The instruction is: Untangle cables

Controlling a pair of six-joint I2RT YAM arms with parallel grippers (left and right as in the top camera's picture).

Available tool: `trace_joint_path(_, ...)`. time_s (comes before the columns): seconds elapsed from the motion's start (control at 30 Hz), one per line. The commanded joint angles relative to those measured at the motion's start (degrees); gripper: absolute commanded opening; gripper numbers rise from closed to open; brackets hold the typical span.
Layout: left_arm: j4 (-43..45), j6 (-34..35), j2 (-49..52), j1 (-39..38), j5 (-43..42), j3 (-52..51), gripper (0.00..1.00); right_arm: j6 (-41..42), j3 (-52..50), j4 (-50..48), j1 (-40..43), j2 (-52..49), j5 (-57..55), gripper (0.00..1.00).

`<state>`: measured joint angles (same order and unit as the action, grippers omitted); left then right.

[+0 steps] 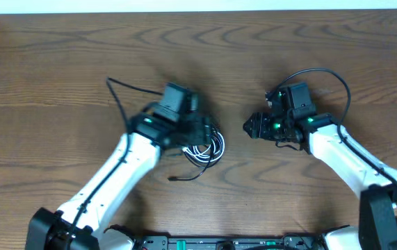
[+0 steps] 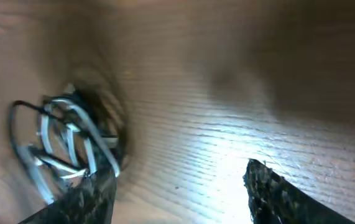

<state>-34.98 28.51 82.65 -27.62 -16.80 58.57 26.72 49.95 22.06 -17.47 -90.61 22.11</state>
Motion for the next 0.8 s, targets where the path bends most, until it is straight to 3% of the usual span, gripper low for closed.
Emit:
trace_joint_path(0.0,4.9,9.8,2.5,-6.7,10.8,0.7,0.75,2.5,-0.2,-0.2,0.2,-4.8,-1.6,0.64)
trace_joint_path(0.2,9.6,20.0,8.5,-11.7,17.5,0.7,0.75,4.1,-0.2,-3.1,0.1,-9.0,1.7,0.64)
trace_joint_path(0.47,17.4,21.6,16.1,-12.1,17.5,0.7,0.74,4.5,-0.2,-4.1,0.1,-9.8,2.3,0.63)
trace_joint_path(0.77,18.0,21.6,20.3,-12.1,17.5,0.7,0.65,4.5,-0.2,-4.9,-0.9,-9.8,2.0,0.64)
